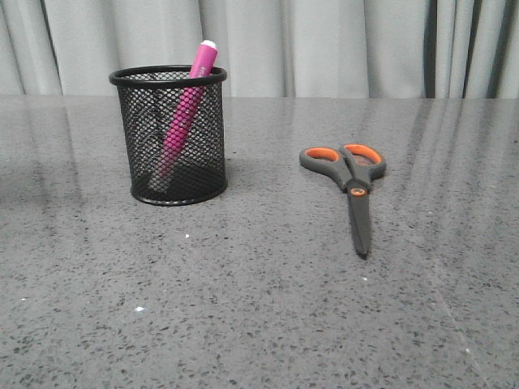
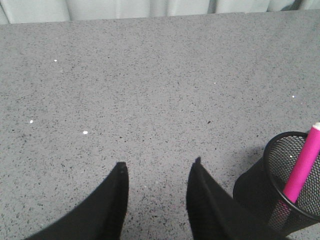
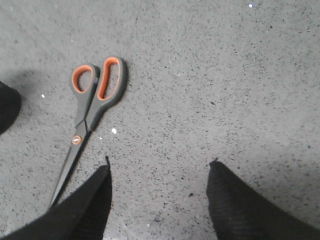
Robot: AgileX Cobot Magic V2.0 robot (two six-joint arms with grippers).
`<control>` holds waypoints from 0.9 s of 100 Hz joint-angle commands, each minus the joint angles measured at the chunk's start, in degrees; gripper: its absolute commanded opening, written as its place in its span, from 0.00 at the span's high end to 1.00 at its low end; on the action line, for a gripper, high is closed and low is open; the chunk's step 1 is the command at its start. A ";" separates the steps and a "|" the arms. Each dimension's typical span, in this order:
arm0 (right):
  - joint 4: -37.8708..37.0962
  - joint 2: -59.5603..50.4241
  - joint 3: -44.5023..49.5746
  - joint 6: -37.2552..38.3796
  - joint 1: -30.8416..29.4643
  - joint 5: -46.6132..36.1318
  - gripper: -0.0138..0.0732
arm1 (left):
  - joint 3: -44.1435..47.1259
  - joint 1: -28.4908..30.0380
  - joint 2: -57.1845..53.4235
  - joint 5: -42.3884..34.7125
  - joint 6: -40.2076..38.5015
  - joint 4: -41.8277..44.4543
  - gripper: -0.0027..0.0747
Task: Put pen and scissors into bin
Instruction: 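Lower the marker into the cup, open the left gripper and withdraw, then lower the right gripper onto the scissors near the pivot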
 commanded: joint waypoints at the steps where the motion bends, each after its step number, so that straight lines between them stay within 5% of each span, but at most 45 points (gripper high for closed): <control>1: -1.22 2.38 -5.23 -1.09 0.85 -0.25 0.41 | -0.58 0.14 -2.21 -4.01 -0.76 -2.41 0.63; 25: -3.44 6.97 -9.20 0.54 6.97 -0.43 0.41 | -0.29 0.14 -3.34 -4.60 -0.76 -2.55 0.63; 69: -24.54 22.71 -19.56 21.55 27.45 5.97 0.41 | -0.29 0.14 -3.34 -4.73 -0.76 -2.69 0.63; 90: -23.51 30.64 -20.58 27.17 29.48 4.46 0.40 | -0.29 0.14 -3.34 -4.73 -0.76 -2.69 0.63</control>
